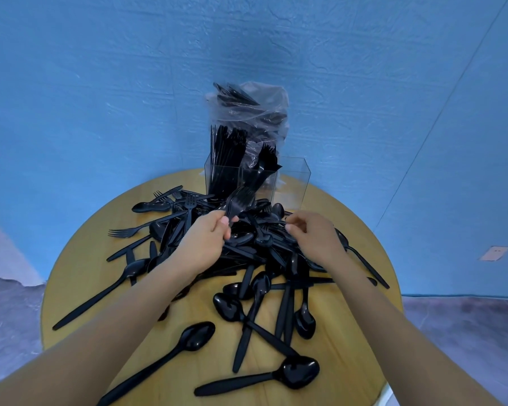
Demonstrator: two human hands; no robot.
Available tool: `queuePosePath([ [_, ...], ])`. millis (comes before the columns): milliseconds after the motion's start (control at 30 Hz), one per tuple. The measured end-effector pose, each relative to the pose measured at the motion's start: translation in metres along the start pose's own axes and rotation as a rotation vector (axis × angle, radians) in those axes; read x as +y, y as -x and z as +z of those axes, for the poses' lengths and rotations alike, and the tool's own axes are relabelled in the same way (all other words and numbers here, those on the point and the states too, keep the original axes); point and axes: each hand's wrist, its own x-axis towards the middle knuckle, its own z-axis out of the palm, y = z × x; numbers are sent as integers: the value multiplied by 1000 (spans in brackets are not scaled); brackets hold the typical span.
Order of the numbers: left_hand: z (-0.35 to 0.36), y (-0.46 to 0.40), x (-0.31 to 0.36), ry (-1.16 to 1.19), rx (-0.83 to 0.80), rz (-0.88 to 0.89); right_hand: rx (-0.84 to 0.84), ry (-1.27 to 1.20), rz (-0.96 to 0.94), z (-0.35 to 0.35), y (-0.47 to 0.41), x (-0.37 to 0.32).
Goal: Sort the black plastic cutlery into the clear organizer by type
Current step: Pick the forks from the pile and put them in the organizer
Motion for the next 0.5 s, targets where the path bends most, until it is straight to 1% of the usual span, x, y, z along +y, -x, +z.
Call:
queuePosePath([
  [133,2,-2,-6,-12,-1,-24,-46,-15,35,13,-7,-7],
  [267,4,-4,-10,-20,-15,-19,-122,21,62,23,-23,-20],
  [367,4,-5,-11,-1,-22,-12,-164,2,77,29,-31,-22],
  [433,3,-5,-12,6,-24,-17,-152,-22,79,29,-32,-21],
  [500,3,-5,-12,17,-27,-16,-94,-68,71,25,-29,-20],
])
